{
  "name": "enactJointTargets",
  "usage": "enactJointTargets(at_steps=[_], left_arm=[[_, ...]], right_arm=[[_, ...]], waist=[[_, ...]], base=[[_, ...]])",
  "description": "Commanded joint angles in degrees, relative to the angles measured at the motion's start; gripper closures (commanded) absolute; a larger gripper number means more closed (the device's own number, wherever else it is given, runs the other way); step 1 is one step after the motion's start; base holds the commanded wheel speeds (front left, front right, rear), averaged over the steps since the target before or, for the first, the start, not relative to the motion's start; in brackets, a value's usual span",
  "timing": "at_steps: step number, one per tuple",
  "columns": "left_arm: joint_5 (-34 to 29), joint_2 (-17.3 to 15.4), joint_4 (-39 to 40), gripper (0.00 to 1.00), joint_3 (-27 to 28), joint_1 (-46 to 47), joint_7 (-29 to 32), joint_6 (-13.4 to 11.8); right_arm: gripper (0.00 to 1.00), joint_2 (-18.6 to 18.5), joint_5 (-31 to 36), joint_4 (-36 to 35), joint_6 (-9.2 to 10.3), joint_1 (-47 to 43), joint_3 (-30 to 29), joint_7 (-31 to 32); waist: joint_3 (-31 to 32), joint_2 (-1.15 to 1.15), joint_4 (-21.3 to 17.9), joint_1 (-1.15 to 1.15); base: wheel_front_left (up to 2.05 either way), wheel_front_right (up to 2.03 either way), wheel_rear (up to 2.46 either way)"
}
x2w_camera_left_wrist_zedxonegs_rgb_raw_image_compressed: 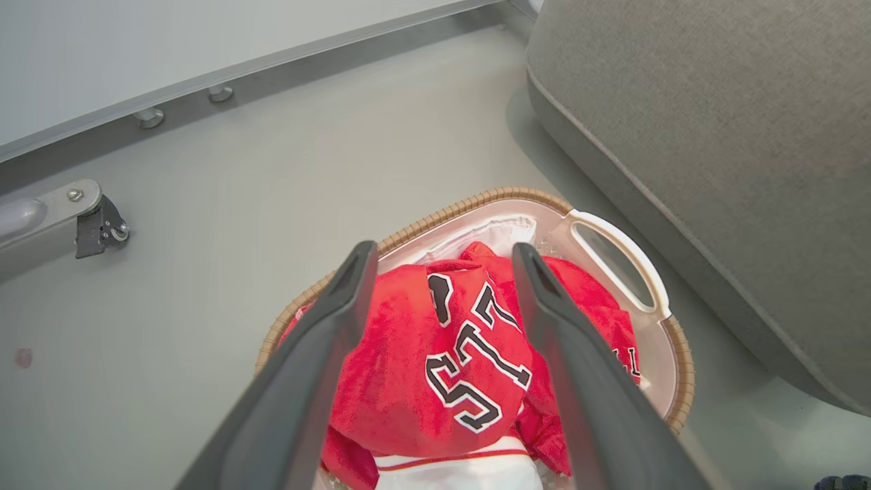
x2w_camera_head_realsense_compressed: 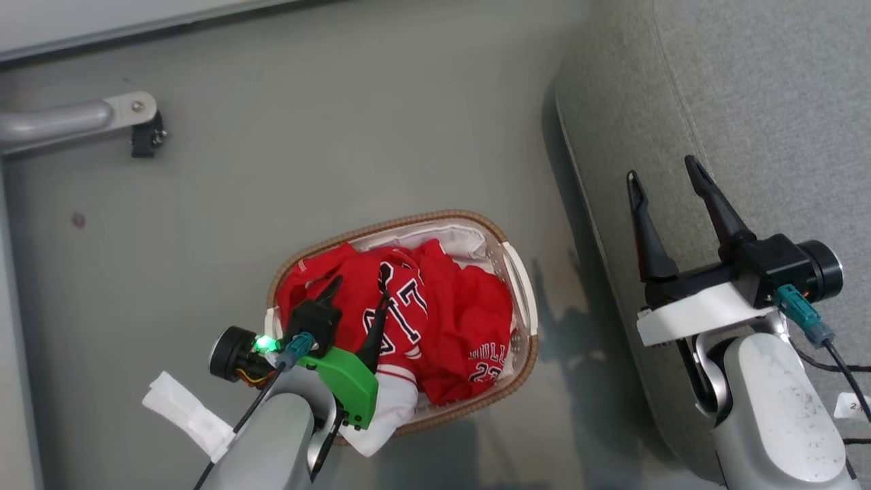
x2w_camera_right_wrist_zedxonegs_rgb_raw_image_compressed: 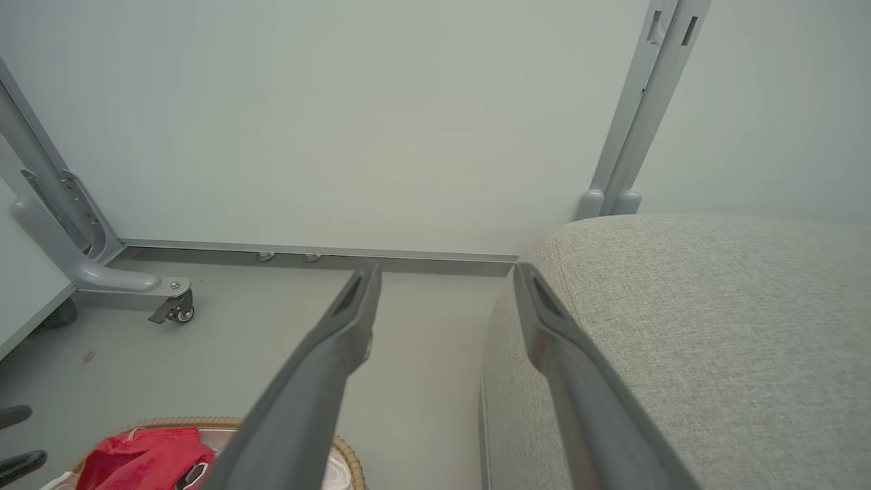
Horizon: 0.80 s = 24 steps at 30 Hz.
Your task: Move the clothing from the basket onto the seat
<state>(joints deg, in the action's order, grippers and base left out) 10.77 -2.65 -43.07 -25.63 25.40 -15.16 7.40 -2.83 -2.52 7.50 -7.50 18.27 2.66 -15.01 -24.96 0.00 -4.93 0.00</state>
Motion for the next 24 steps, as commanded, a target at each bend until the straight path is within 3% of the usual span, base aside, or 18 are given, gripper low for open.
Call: enactJointTargets(at_steps=[1,9,17,24], left_arm=[[-0.12,-0.44,-1.45,0.0,-1.07,2.23,0.0,0.15],[-0.6,-0.78,-10.55,0.0,-5.45,8.95,0.01,0.16],[-0.97,-2.41,-14.59,0.0,-3.73,14.49,0.01,-2.44],[-1.24,-2.93,-17.39,0.0,-4.0,17.23,0.01,-2.17]], right_arm=[[0.0,-0.12,-0.84,-0.77,0.02,1.72,0.33,-0.26],[0.0,-0.09,-4.34,-3.24,0.02,6.47,2.12,-0.26],[0.0,-0.1,-6.17,-5.34,0.02,9.09,3.02,-0.26],[0.0,-0.11,-7.25,-5.41,0.02,9.9,3.83,-0.26]], waist=[[-10.02,0.0,-5.66,0.0],[-17.99,0.0,-8.86,0.0],[-23.57,0.0,-10.54,0.0],[-25.38,0.0,-11.05,0.0]], base=[[0.0,0.0,0.0],[0.0,0.0,0.0],[0.0,0.0,0.0],[0.0,0.0,0.0]])
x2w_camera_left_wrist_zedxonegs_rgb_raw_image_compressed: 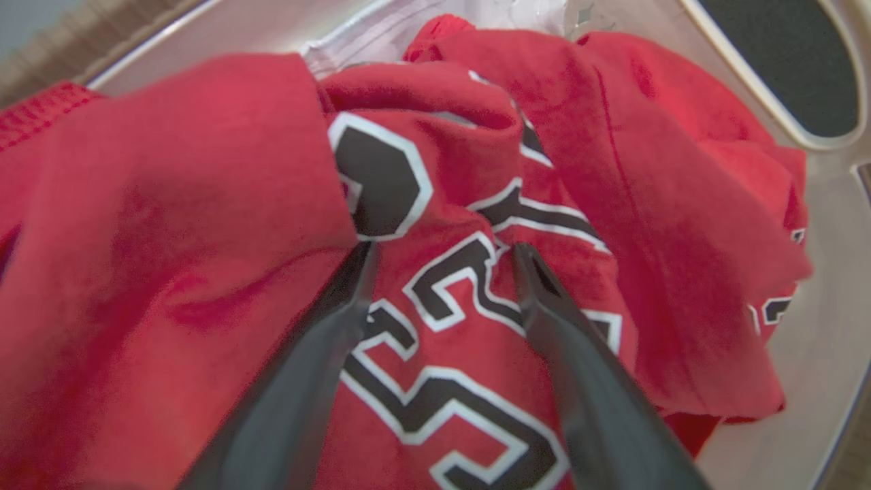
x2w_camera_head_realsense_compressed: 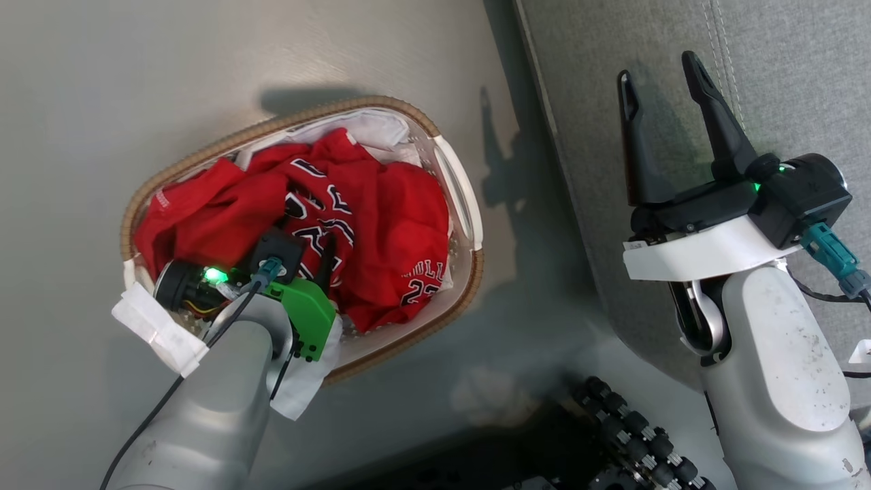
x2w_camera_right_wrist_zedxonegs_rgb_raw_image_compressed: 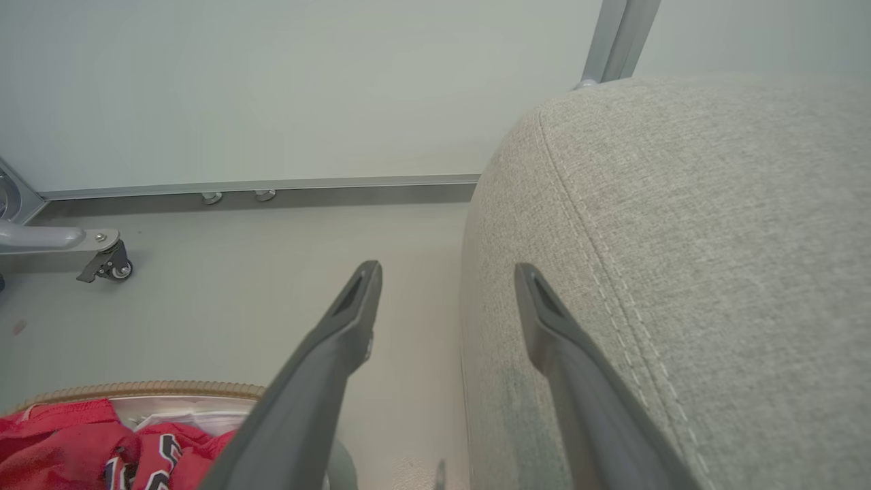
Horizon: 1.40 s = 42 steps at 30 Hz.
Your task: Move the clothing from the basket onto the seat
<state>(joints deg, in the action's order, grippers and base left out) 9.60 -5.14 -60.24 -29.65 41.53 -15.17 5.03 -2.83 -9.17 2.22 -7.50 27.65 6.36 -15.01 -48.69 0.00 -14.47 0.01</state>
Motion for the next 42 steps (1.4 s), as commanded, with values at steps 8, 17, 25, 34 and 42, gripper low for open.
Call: enactJointTargets(at_steps=[8,17,25,34,42], left_arm=[[0.86,0.48,-2.95,1.0,-0.42,2.29,0.02,0.75],[1.45,0.74,1.65,1.0,-0.12,-0.49,0.01,0.98],[1.4,0.34,9.59,1.0,0.64,-6.15,-0.01,1.5],[0.43,-0.75,19.35,1.0,1.03,-12.59,-0.01,2.02],[-0.73,-2.78,28.29,1.0,0.74,-14.24,-0.01,2.41]], right_arm=[[0.0,-0.12,-0.96,0.19,0.02,0.92,1.04,-0.26],[0.0,-0.13,0.55,1.28,0.02,-0.5,0.95,-0.26],[0.0,-0.15,2.93,2.95,0.02,-3.66,0.83,-0.26],[0.0,-0.16,5.95,5.58,0.03,-9.22,0.7,-0.26],[0.0,-0.17,7.5,7.44,0.03,-15.11,0.48,-0.26]], waist=[[-1.37,0.0,-1.59,-0.01],[1.98,0.0,-0.11,-0.01],[10.13,0.0,2.55,-0.01],[23.1,0.0,6.18,-0.01],[34.35,0.0,8.44,-0.01]], base=[[0.0,0.0,0.0],[0.0,0.0,0.0],[0.0,0.0,0.0],[0.0,0.0,0.0],[0.0,0.0,0.0]])
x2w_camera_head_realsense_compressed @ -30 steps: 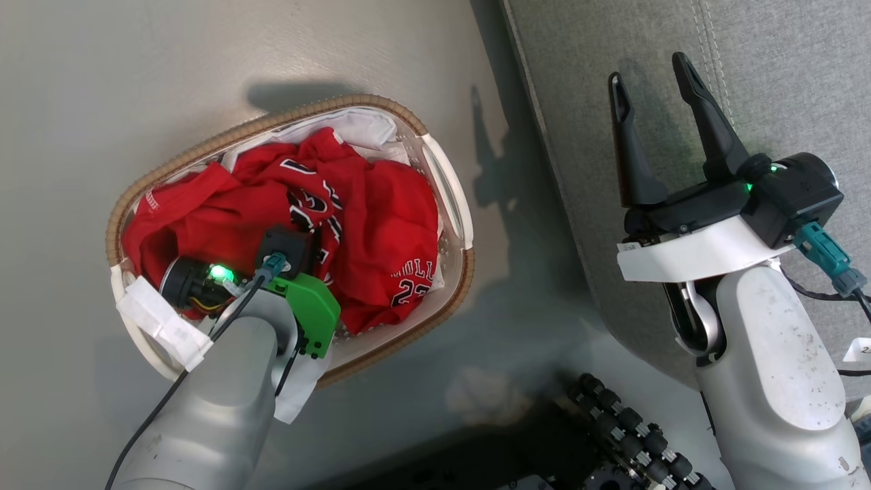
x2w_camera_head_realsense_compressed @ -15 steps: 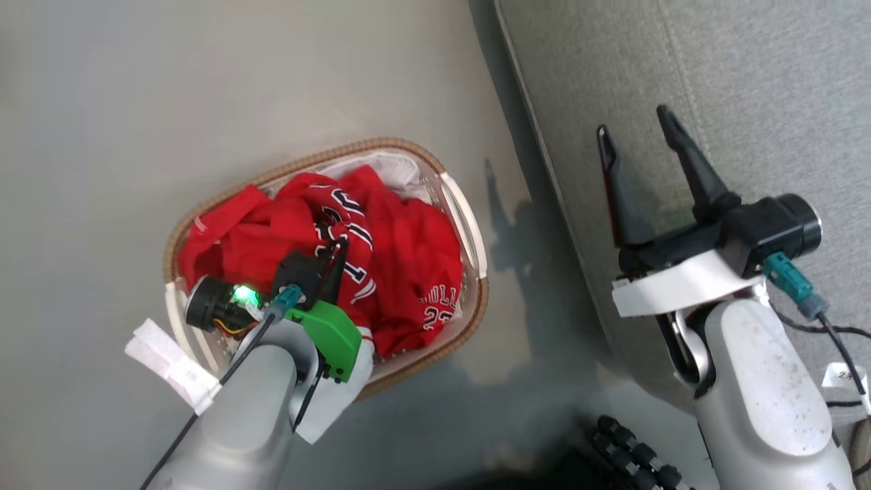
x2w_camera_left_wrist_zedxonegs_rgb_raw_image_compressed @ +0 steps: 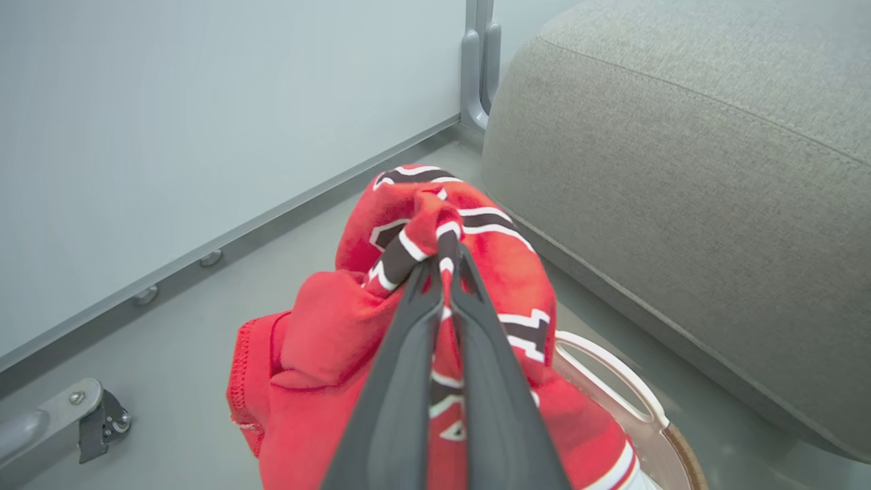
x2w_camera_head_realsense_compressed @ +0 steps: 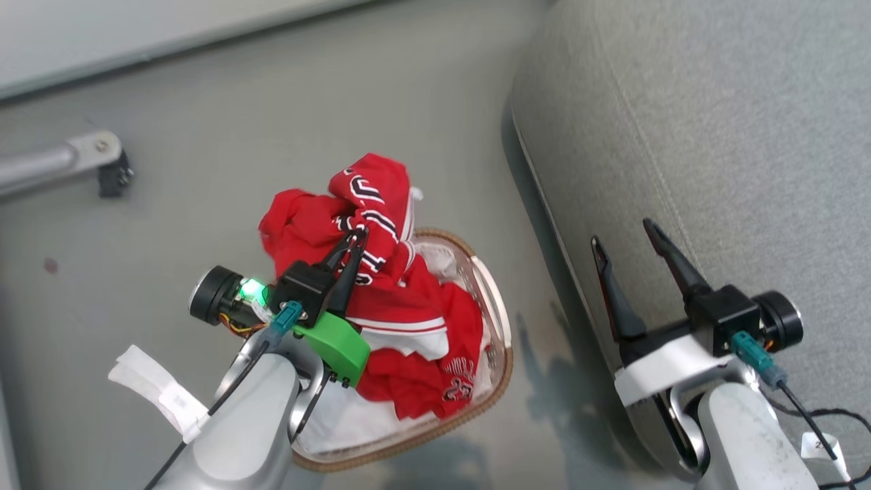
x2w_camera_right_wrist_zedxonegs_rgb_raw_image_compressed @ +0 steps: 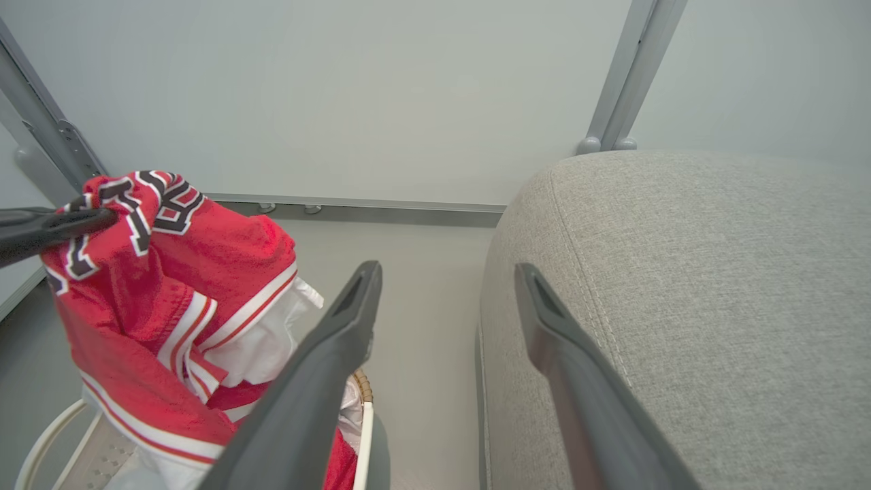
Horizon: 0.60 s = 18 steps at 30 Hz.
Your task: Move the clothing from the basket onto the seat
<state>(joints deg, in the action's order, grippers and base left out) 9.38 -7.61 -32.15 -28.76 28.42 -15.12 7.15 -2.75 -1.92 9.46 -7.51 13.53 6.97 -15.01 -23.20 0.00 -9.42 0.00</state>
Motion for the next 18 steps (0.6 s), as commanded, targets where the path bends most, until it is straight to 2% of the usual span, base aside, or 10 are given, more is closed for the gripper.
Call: enactJointTargets(at_steps=[1,6,12,18], left_arm=[[-0.68,-0.61,0.88,1.0,-0.42,-0.81,-0.06,0.25],[-1.32,-2.79,3.52,1.0,-3.4,3.38,-0.06,0.35],[1.57,-4.62,4.58,1.0,-8.47,11.23,1.58,0.39],[5.43,-5.85,5.72,1.0,-10.61,19.06,3.9,0.39]], right_arm=[[0.0,-0.25,0.39,0.37,0.04,-1.6,-0.16,-0.26],[0.0,-0.24,0.92,1.08,0.04,-4.28,0.28,-0.26],[0.0,-0.23,0.85,1.53,0.04,-6.43,1.24,-0.26],[0.0,-0.23,0.51,1.48,0.04,-7.03,3.86,-0.26]], waist=[[9.95,0.0,3.56,0.0],[15.0,0.0,4.01,0.0],[19.77,0.0,3.6,0.0],[22.42,0.0,3.06,0.0]], base=[[0.0,0.0,0.0],[0.0,0.0,0.0],[0.0,0.0,0.0],[0.0,0.0,0.0]])
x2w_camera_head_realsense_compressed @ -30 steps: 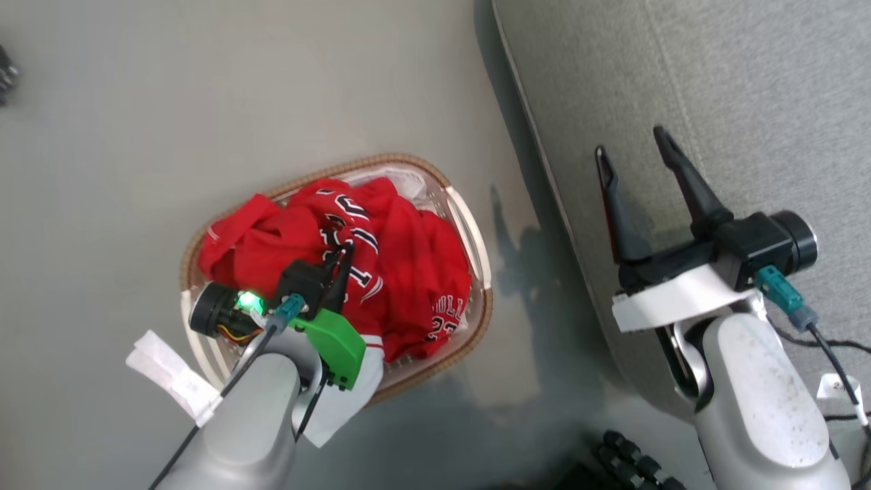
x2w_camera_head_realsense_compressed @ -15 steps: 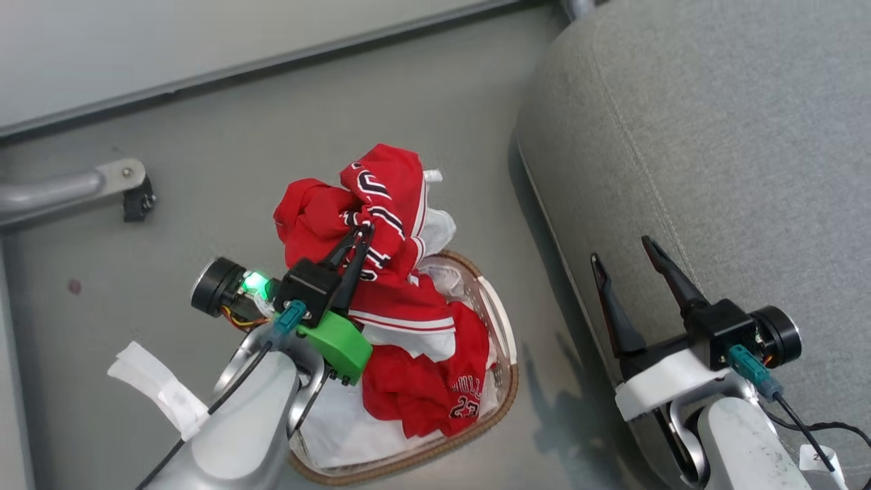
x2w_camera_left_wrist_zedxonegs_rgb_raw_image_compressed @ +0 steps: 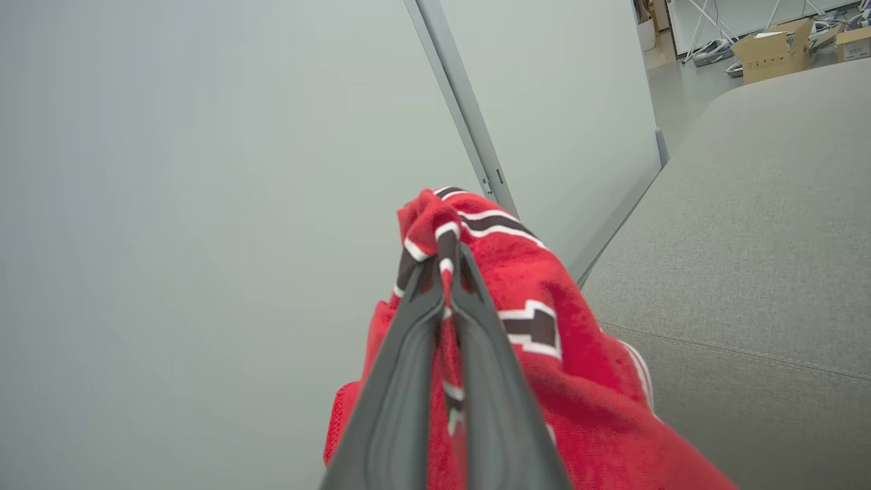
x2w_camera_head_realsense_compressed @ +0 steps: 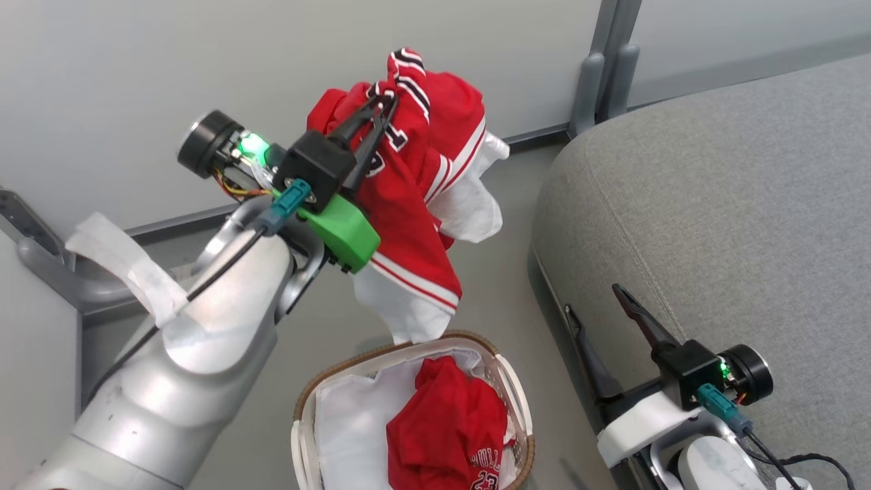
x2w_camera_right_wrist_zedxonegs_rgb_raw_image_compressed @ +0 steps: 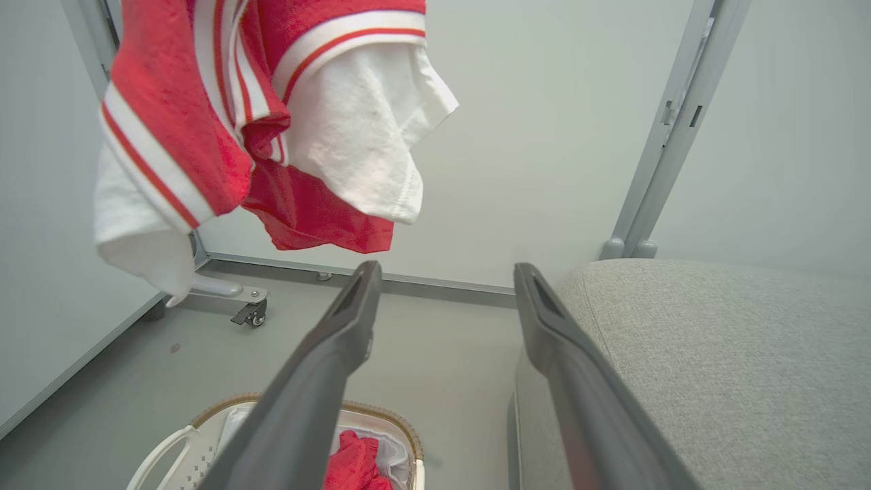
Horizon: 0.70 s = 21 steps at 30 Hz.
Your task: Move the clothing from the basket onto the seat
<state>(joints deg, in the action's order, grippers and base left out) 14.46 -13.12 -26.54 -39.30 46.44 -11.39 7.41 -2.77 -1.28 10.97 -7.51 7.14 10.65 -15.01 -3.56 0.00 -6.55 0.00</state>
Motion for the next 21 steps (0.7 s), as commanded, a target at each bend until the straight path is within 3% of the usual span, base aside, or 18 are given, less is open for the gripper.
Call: enactJointTargets(at_steps=[1,12,21], left_arm=[[0.88,-0.46,0.12,1.0,-0.2,2.36,0.4,0.13],[3.76,1.44,-4.59,1.0,-0.54,10.25,2.11,0.07],[4.91,4.79,-8.38,1.0,-2.86,13.11,0.85,0.07]], right_arm=[[0.0,-0.21,-0.2,-0.13,0.04,-0.31,0.95,-0.26],[0.0,-0.24,-4.66,-0.05,0.04,4.71,13.41,-0.25],[0.0,-0.19,-12.84,3.31,0.04,12.1,20.59,-0.2]], waist=[[2.93,0.0,0.13,0.0],[3.62,0.0,0.25,0.0],[3.6,0.0,2.61,0.0]], base=[[0.0,0.0,0.0],[0.0,0.0,0.0],[0.0,0.0,0.0]])
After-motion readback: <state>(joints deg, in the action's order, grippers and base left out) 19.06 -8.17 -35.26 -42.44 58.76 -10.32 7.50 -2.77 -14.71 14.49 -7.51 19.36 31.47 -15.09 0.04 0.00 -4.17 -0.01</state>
